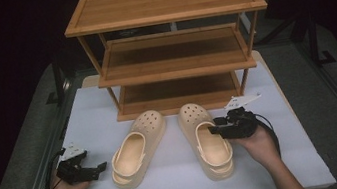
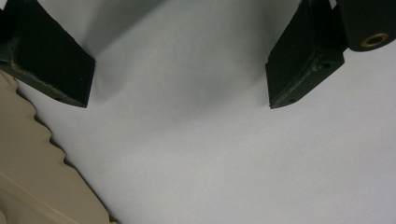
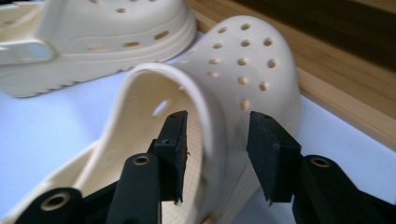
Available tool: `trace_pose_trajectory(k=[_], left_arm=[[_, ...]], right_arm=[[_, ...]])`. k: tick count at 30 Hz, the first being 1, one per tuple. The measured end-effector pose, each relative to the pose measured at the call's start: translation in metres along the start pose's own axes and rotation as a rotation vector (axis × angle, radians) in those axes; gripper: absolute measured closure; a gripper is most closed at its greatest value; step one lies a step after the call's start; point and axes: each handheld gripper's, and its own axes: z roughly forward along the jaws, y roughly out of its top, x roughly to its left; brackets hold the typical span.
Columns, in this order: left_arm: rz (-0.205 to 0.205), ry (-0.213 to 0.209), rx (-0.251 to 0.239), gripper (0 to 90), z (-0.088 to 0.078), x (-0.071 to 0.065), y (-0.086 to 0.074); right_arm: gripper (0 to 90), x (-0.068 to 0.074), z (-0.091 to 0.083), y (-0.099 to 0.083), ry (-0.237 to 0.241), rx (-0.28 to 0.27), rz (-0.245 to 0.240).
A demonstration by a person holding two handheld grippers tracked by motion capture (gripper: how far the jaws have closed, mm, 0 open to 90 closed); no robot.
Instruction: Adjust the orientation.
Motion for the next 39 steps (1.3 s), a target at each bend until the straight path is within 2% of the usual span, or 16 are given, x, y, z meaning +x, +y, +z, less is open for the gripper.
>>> trace_pose_trajectory(k=[6, 15, 21, 30, 39], left_arm=[[0.001, 0.000, 0.000, 7.3, 0.000, 0.000, 0.000], [0.002, 0.000, 0.001, 7.3, 0.000, 0.000, 0.000], [0.001, 0.000, 0.001, 7.3, 0.000, 0.000, 0.000], [0.001, 0.000, 0.001, 7.3, 0.000, 0.000, 0.000], [-0.001, -0.002, -0.002, 7.3, 0.000, 0.000, 0.000]], right_arm=[[59.2, -0.003, 0.006, -0.002, -0.023, 0.010, 0.006], [66.4, -0.001, 0.001, -0.002, -0.041, 0.010, -0.026], [71.3, -0.003, -0.005, -0.004, -0.058, 0.013, -0.043], [78.6, -0.012, -0.017, -0.008, -0.083, -0.006, -0.033], [82.6, -0.014, -0.023, -0.008, -0.096, -0.014, -0.031]])
